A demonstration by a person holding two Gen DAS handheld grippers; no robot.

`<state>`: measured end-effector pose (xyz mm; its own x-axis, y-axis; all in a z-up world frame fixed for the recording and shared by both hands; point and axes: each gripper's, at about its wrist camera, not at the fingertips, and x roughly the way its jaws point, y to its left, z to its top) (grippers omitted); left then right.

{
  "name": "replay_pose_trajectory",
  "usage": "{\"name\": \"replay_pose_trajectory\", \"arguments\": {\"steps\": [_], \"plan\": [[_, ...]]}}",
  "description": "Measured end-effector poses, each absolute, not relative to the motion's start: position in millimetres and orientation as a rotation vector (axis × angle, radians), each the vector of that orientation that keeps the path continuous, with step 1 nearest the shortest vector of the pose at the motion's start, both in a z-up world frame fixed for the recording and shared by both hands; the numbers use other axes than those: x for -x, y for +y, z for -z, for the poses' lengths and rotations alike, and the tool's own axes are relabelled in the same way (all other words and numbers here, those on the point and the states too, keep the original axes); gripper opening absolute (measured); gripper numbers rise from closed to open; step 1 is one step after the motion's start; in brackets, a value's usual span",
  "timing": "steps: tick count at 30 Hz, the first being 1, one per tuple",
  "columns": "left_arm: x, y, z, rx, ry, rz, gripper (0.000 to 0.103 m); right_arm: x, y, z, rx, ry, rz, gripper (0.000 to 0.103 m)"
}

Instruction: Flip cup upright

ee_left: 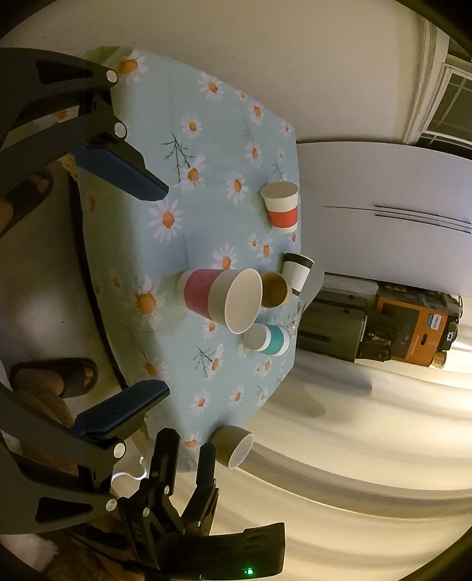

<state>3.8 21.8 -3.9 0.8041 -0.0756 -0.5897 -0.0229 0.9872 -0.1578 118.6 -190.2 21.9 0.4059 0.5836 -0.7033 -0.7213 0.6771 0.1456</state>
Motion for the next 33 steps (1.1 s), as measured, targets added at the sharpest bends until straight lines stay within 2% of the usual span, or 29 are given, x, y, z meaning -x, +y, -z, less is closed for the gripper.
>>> {"name": "replay_pose_trajectory", "arguments": {"steps": [33], "plan": [[-3.2, 21.4, 7.7, 0.159, 0.641, 0.022, 0.096, -114.4, -194.4, -27.6, 0.191, 0.736, -0.783, 0.097]]}}
